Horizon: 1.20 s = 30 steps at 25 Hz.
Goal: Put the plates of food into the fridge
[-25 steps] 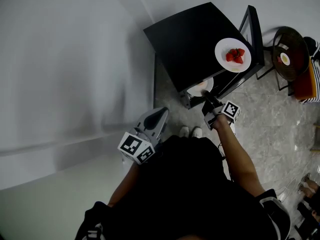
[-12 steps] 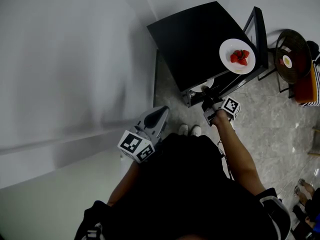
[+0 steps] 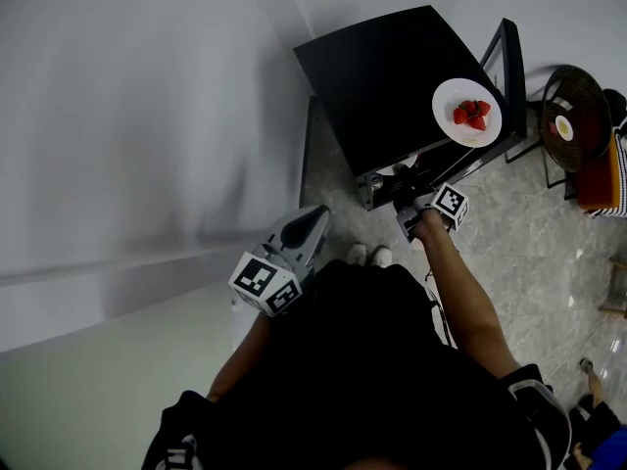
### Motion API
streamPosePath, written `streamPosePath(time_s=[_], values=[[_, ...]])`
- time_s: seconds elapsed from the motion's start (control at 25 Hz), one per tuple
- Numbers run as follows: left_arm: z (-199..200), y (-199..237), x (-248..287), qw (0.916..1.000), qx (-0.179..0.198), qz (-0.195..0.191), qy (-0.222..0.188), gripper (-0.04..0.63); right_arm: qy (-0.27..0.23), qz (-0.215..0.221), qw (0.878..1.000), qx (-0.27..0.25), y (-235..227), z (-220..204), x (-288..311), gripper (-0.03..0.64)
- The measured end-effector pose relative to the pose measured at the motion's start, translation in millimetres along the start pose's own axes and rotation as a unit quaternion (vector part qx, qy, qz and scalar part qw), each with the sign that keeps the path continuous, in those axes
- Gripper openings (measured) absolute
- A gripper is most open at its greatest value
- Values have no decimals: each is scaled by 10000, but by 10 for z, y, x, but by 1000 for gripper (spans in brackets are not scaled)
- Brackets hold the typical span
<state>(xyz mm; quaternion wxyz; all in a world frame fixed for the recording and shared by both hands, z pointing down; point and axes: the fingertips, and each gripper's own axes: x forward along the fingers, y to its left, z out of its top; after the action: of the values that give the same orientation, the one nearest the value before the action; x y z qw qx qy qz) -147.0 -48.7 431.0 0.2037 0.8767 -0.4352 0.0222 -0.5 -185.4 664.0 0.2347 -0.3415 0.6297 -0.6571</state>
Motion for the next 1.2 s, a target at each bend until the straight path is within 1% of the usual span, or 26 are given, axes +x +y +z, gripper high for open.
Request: streamPosePath(time_s=[0.16, 0.36, 0.44, 0.56, 0.72, 0.88, 1.0, 1.2], values=[[-18, -19, -19, 10000, -56, 35, 30, 25, 5, -45, 10000, -89, 15, -6, 17, 35], [16, -56, 14, 10000, -17, -48, 33, 24, -6, -28, 9997, -251, 73, -3, -120, 37], [30, -61, 33, 9999, -2, -103, 25, 25, 42, -90, 9983, -573, 110, -8, -232, 40], [52, -62, 65, 9998, -12, -210, -1, 24, 127, -224, 9917, -1263, 223, -53, -456, 39], [14, -79, 145, 9991, -48, -414, 0, 24, 158, -104, 9784, -2056, 485, -168, -745, 38], [-26, -128, 219, 9982, -82, -592, -9, 23, 170, 47, 9568, -2903, 792, -322, -994, 38], [-44, -140, 252, 9978, -68, -661, 8, 23, 107, 179, 9422, -3343, 1018, -435, -1134, 38], [-65, -210, 316, 9964, 3, -849, 51, 23, -155, 239, 9172, -3975, 1347, -539, -1351, 38]])
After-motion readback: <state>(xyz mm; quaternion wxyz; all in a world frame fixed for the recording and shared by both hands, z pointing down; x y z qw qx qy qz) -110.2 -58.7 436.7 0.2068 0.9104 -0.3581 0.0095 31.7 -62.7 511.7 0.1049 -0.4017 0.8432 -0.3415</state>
